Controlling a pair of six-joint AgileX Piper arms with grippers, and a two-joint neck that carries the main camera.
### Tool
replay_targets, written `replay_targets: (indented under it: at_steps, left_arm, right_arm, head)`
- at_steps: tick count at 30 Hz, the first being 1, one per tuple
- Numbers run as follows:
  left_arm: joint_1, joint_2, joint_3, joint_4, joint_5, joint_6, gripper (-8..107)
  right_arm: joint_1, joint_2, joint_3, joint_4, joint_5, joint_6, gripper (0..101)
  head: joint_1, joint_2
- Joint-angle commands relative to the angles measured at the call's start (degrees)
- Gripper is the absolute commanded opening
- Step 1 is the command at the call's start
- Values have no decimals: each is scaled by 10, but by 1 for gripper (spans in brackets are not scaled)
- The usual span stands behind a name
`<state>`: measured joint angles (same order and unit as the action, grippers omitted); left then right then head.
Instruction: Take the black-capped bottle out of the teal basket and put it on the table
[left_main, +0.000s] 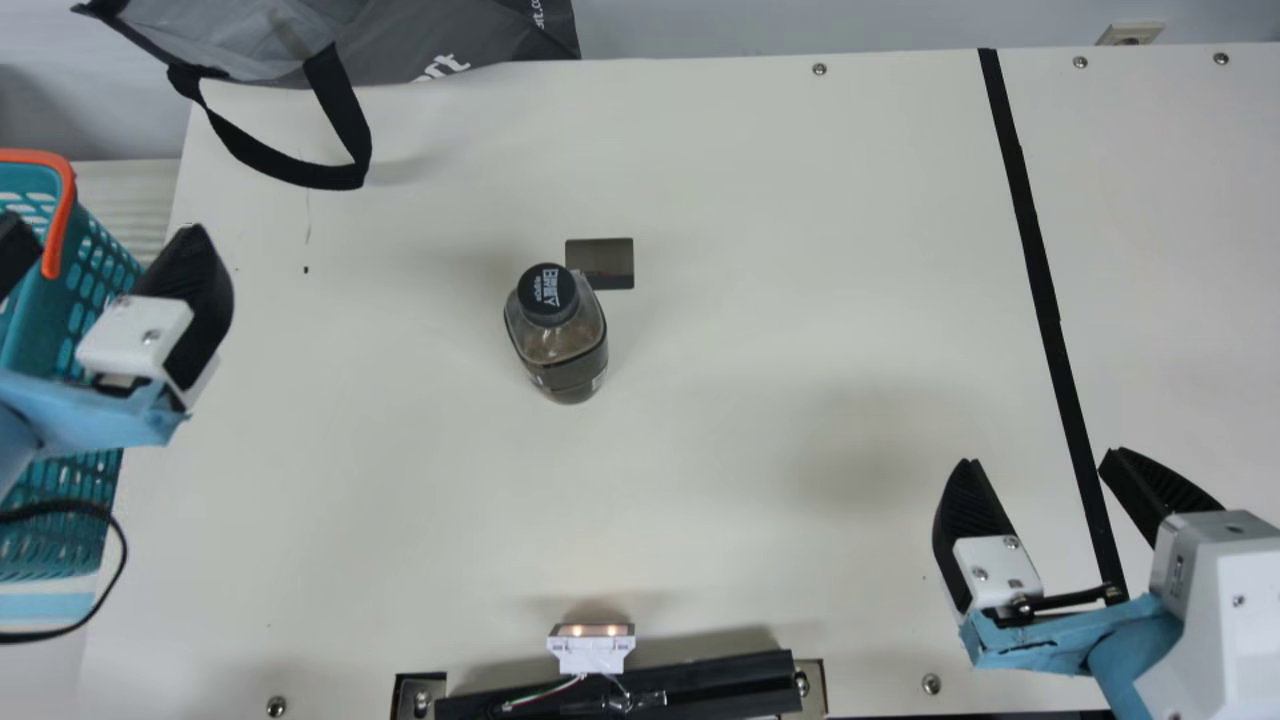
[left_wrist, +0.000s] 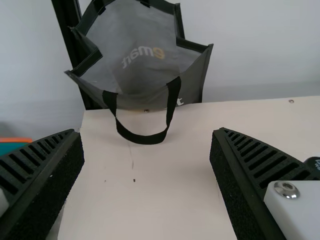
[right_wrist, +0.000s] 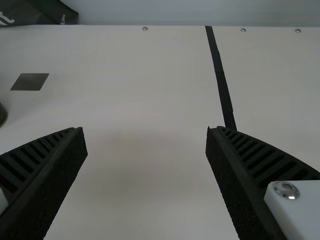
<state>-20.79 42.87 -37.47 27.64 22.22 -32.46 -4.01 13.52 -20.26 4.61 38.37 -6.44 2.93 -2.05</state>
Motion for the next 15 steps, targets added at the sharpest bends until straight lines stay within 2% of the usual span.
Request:
replay_targets:
  at_steps: [1, 15]
  left_arm:
    - [4, -12, 9, -3, 2, 2, 107]
    - [40, -104, 82, -13, 25, 13, 107]
  right_arm:
    - [0, 0, 0, 0, 0, 0, 91]
    - [0, 0, 0, 0, -1, 0, 91]
  head:
    - [-2, 5]
    - [-2, 5]
